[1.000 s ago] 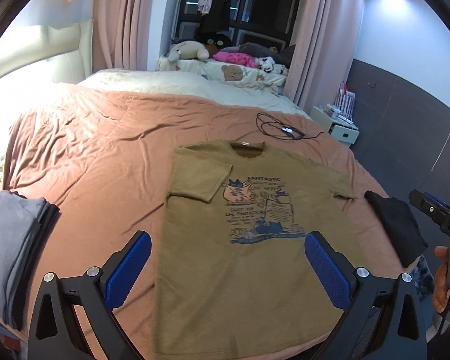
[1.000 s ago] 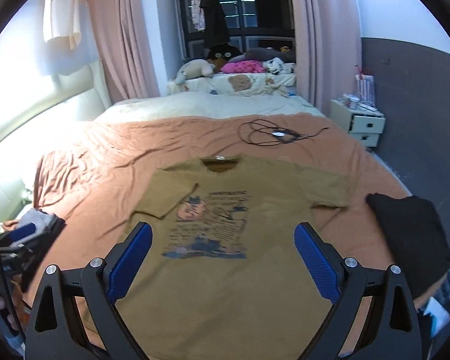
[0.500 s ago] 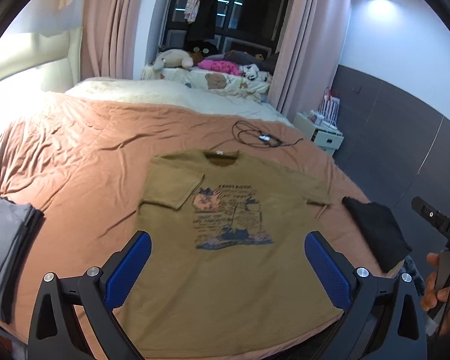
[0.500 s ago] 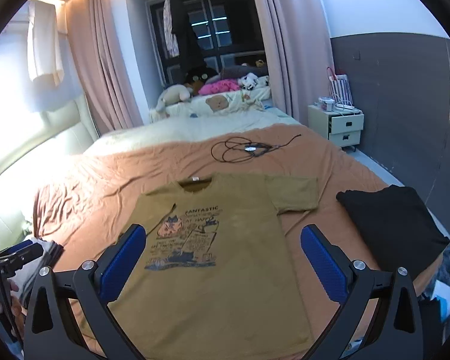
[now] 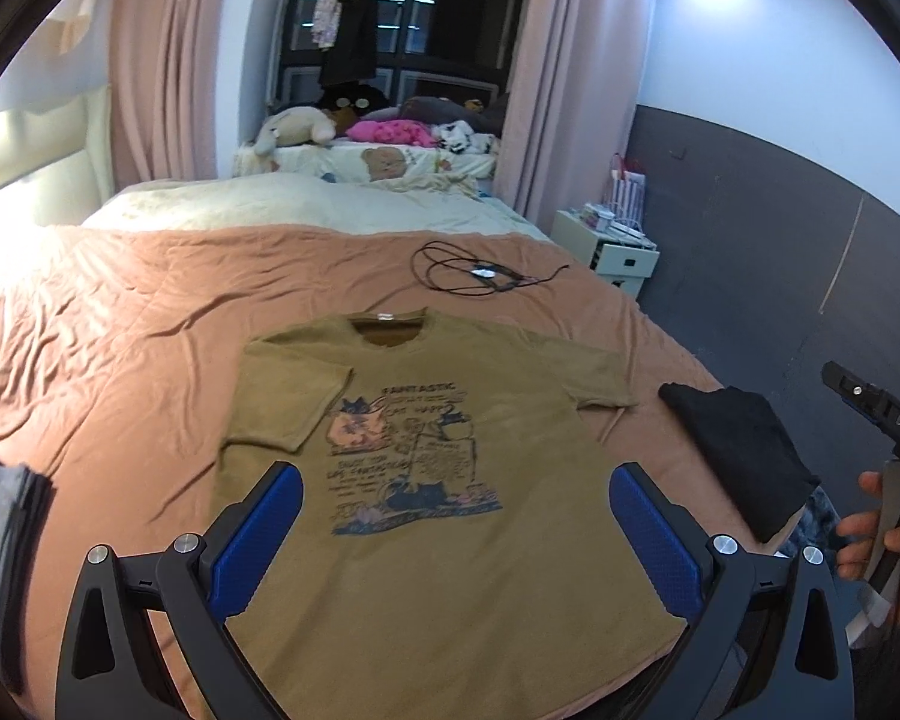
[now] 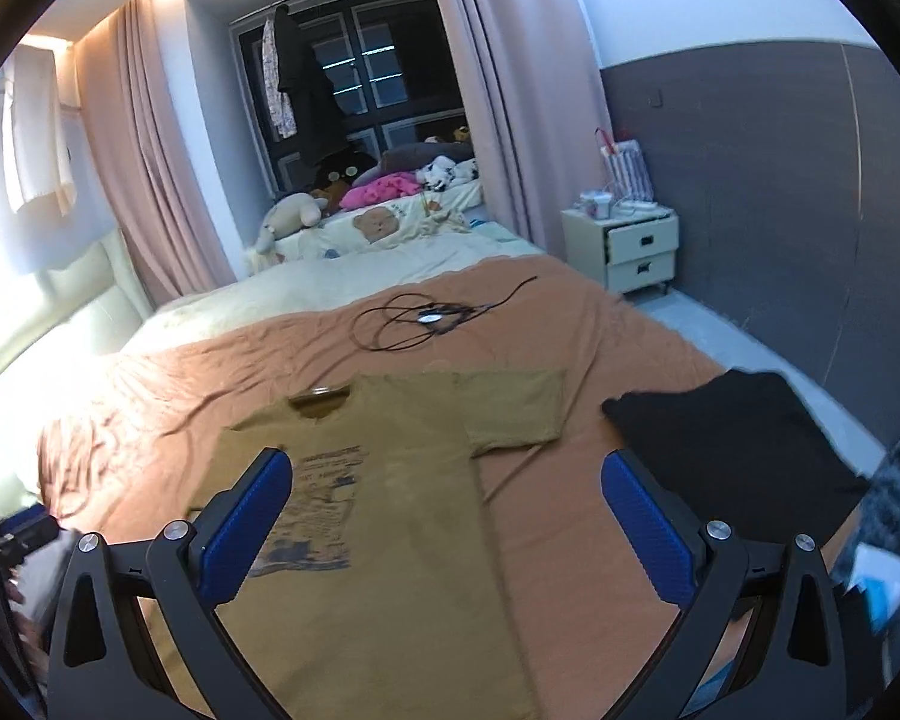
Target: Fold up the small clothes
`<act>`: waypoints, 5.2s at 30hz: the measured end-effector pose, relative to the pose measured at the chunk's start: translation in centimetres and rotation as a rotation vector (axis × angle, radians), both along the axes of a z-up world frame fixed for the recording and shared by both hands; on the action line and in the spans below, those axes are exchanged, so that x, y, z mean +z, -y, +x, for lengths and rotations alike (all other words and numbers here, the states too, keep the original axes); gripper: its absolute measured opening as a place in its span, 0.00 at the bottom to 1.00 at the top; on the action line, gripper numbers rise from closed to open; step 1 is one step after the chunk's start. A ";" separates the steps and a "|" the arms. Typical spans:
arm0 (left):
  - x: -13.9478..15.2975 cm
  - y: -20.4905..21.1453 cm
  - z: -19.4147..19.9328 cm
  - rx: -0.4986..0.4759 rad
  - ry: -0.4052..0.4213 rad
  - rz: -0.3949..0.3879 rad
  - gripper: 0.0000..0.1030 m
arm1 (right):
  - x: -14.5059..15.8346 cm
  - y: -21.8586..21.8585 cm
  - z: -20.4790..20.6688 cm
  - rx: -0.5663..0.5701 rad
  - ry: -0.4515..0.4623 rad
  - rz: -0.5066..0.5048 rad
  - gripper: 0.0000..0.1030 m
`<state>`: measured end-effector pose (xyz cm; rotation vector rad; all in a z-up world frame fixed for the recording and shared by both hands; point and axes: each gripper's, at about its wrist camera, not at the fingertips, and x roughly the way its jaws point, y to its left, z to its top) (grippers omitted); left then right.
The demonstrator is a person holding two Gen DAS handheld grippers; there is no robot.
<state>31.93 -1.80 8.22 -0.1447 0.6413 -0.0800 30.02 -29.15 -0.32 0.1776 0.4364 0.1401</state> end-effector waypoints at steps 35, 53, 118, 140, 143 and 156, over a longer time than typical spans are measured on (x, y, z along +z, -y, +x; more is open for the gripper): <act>-11.3 10.1 24.7 -0.214 -0.243 -0.071 0.87 | -4.2 4.8 21.3 0.027 -0.286 0.105 1.00; -20.1 13.5 36.2 -0.256 -0.386 -0.110 0.44 | -10.2 9.2 35.1 0.134 -0.427 0.202 0.54; -22.6 8.0 37.9 -0.161 -0.469 -0.230 0.16 | -3.6 -0.8 38.2 0.292 -0.400 0.137 0.00; -22.2 -1.4 35.1 -0.035 -0.453 -0.240 0.16 | -6.7 -10.1 40.1 0.409 -0.505 0.034 0.31; -22.0 -1.3 35.2 -0.035 -0.451 -0.236 0.16 | -6.2 -9.6 39.6 0.388 -0.467 0.033 0.71; -21.3 3.1 36.9 -0.106 -0.441 -0.194 0.16 | -9.3 -3.3 38.3 0.274 -0.517 0.164 0.68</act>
